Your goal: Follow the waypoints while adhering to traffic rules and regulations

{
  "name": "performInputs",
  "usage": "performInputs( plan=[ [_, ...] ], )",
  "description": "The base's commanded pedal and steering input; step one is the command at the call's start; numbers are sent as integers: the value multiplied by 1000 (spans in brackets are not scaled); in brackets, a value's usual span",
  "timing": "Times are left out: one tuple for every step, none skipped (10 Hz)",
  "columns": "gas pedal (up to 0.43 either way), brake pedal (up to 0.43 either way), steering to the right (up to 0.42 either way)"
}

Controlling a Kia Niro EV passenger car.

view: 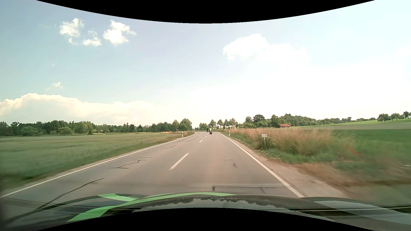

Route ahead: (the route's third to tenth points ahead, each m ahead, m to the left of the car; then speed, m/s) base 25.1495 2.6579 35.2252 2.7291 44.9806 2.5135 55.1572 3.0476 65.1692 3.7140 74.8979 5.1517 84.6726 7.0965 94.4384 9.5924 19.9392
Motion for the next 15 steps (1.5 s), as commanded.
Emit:
performInputs(
  plan=[
    [287,0,0],
    [287,0,0],
    [287,0,0],
    [280,0,-1],
    [268,0,-1],
    [268,0,-4],
    [280,0,-6],
    [299,0,-7],
    [311,0,-7],
    [311,0,-7],
    [311,0,-7],
    [311,0,-7],
    [311,0,-8],
    [311,0,-10],
    [311,0,-13]
  ],
)
